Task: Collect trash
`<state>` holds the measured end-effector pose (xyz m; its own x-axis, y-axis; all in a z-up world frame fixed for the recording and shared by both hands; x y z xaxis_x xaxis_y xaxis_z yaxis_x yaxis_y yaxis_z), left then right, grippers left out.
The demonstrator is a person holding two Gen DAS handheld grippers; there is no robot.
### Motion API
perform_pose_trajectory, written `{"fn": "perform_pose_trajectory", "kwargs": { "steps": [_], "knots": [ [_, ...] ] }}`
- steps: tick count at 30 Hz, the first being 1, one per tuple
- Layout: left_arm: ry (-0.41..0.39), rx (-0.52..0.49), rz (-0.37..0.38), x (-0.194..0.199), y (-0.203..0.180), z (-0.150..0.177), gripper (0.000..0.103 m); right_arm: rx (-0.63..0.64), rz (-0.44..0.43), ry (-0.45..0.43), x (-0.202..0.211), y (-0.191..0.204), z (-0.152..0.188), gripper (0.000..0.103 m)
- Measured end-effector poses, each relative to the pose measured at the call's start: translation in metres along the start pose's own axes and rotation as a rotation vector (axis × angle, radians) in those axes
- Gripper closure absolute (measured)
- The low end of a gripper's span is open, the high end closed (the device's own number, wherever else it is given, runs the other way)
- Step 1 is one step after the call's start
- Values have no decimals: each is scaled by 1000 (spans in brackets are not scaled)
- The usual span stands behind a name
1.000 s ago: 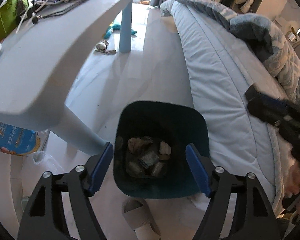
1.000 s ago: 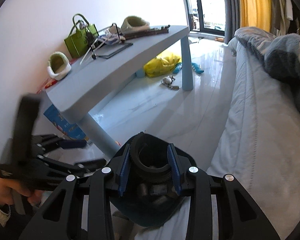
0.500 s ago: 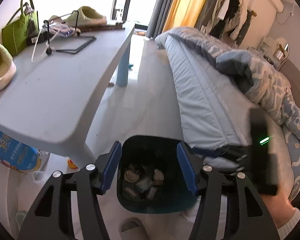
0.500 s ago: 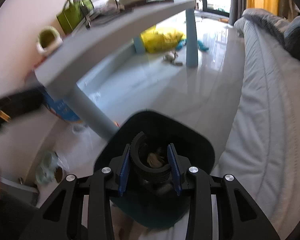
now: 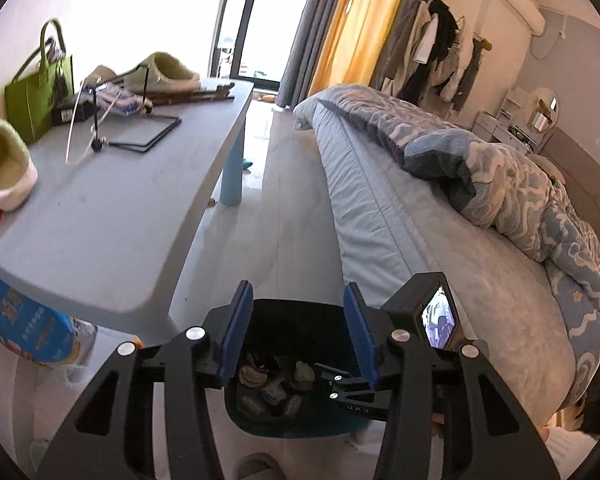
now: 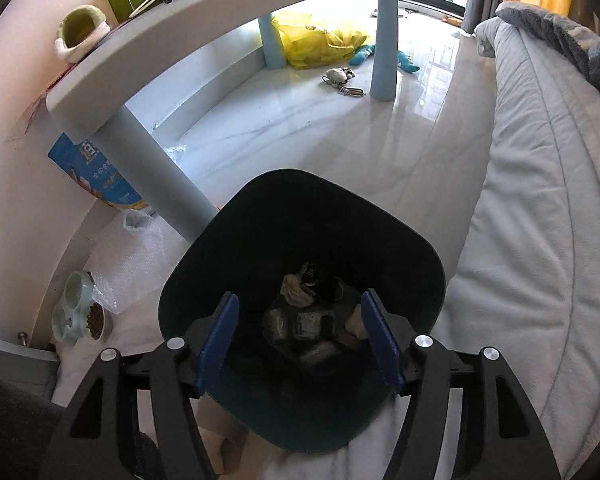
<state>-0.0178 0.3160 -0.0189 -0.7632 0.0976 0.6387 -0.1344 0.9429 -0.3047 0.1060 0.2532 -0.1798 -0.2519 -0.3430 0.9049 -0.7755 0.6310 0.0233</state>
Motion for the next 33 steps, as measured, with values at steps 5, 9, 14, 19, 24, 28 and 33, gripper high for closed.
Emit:
{"fn": "perform_pose_trajectory", "kwargs": {
  "steps": [5, 9, 14, 19, 24, 28, 33],
  "knots": [
    [-18, -35, -11, 9, -15, 2, 51, -8, 6, -37, 19, -4, -2, 38],
    [-55, -54, -46, 21, -20, 2, 43, -41, 7, -108, 51, -13, 0, 38],
    [-86, -56, -62, 32, -32, 7, 30, -83, 48, -219, 103, -29, 11, 38],
    [-141, -126, -93, 55, -62, 22, 9, -147, 118, -346, 168, -55, 31, 27],
    [-141, -160, -89, 68, -88, 37, 4, -224, 220, -439, 232, -81, 72, 21],
    [-148, -228, -125, 70, -110, 43, 3, -261, 287, -471, 269, -100, 104, 15],
    [-161, -233, -120, 74, -129, 46, 3, -322, 364, -507, 312, -120, 149, 4]
  ]
}}
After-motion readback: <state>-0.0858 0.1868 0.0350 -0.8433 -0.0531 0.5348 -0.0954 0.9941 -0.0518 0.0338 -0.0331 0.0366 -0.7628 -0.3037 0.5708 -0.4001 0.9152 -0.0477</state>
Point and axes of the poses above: each gripper's, at about its wrist camera, not at the fingertips, and x roughly against the way its jaws point, y to its left, z to its underside, the point moved 1 cm from there along -x, roughly the way its jaws point, and after that the axes turned 8 degrees about z, right-handed, at the moved point
